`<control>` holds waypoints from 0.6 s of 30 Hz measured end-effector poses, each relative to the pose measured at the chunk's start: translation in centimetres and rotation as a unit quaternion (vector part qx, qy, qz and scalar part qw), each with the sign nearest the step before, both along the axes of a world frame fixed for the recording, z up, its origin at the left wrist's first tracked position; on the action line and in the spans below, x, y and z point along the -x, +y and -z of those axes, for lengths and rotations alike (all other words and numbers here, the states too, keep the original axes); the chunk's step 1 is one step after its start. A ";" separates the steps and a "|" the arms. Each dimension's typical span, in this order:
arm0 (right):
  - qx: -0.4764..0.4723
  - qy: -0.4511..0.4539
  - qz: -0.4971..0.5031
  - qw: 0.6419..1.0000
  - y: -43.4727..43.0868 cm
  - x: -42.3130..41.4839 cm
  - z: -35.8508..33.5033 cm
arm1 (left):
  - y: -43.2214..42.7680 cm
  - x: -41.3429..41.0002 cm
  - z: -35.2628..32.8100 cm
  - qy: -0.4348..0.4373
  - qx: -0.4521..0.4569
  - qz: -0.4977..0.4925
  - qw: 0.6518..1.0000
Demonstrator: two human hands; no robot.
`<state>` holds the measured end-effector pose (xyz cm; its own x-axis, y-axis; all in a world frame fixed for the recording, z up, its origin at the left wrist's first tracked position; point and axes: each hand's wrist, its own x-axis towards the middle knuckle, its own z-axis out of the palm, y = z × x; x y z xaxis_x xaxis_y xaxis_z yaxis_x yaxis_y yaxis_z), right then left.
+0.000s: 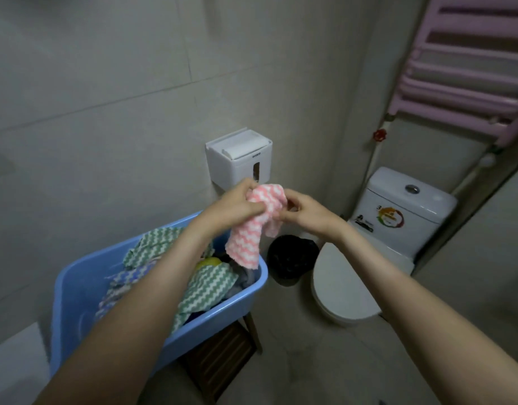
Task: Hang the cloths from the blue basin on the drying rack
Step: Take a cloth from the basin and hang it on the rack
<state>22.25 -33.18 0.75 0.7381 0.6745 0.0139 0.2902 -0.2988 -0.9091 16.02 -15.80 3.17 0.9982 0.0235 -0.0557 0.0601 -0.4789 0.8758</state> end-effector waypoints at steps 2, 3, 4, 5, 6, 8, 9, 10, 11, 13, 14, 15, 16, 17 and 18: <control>0.012 0.007 0.024 1.000 -2.3 -0.4 0.0 | -1.9 -1.1 -0.3 0.010 0.029 0.046 0.999; 0.017 0.010 0.043 0.999 -3.6 -0.5 -0.1 | -2.9 -1.6 -0.4 0.020 0.039 0.079 0.996; 0.024 0.007 0.068 0.997 -5.1 -0.6 -0.2 | -4.1 -2.2 -0.5 0.034 0.052 0.117 0.991; 0.030 0.005 0.094 0.995 -6.5 -0.6 -0.4 | -5.3 -2.7 -0.7 0.052 0.071 0.152 0.984; 0.033 0.001 0.124 0.992 -8.4 -0.7 -0.7 | -7.0 -3.5 -1.0 0.072 0.093 0.187 0.975; 0.029 -0.003 0.167 0.986 -11.5 -0.6 -1.1 | -9.9 -4.7 -1.2 0.098 0.121 0.219 0.963; 0.022 0.000 0.187 0.982 -13.1 -0.5 -1.2 | -11.4 -5.3 -1.3 0.098 0.117 0.227 0.962; 0.020 0.003 0.212 0.977 -15.2 -0.2 -1.2 | -13.4 -6.0 -1.2 0.086 0.093 0.243 0.962; 0.021 0.000 0.236 0.972 -16.9 0.1 -1.2 | -15.1 -6.7 -1.1 0.065 0.064 0.252 0.963; 0.039 -0.012 0.279 0.959 -20.4 0.7 -0.9 | -18.4 -7.6 -0.7 0.029 0.019 0.280 0.960; 0.049 -0.018 0.298 0.953 -22.2 1.0 -0.7 | -19.9 -8.1 -0.6 0.019 0.002 0.294 0.955; 0.053 -0.024 0.324 0.944 -24.2 1.5 -0.3 | -21.8 -8.5 -0.3 0.018 -0.005 0.321 0.947; 0.058 -0.029 0.349 0.935 -26.5 2.1 0.0 | -23.9 -8.9 -0.1 0.023 -0.012 0.350 0.936; 0.062 -0.033 0.364 0.929 -28.1 2.7 0.3 | -25.2 -8.9 -0.1 0.026 -0.024 0.371 0.928; 0.061 -0.039 0.389 0.918 -29.9 3.4 0.6 | -27.0 -8.8 -0.1 0.031 -0.040 0.403 0.914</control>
